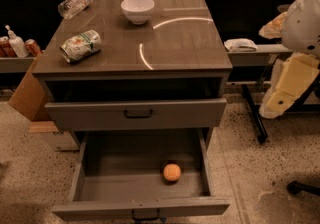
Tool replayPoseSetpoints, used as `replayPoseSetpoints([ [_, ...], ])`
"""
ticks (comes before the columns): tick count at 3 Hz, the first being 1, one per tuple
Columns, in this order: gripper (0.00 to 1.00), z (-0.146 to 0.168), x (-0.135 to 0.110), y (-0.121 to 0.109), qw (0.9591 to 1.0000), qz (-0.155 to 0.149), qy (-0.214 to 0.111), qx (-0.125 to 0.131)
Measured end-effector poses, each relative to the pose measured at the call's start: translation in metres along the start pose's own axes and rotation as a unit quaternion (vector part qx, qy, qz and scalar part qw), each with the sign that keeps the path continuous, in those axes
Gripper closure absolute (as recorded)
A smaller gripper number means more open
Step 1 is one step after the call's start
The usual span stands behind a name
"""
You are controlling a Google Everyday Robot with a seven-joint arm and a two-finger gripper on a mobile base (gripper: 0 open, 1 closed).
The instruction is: Pick orange from middle drawer and place on counter
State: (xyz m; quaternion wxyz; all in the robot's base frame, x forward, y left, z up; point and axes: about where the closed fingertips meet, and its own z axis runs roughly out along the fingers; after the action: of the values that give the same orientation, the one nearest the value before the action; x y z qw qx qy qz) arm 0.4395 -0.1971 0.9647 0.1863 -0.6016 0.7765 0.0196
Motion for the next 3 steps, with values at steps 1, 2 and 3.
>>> replayPoseSetpoints([
  [1,0.0,0.047,-0.008,0.02,0.9958,0.017,-0.08,-0.04],
  [2,0.0,0.067,-0.009,0.038,0.9921,0.037,-0.101,-0.065],
  [3,0.0,0.067,-0.009,0.038,0.9921,0.037,-0.101,-0.066],
])
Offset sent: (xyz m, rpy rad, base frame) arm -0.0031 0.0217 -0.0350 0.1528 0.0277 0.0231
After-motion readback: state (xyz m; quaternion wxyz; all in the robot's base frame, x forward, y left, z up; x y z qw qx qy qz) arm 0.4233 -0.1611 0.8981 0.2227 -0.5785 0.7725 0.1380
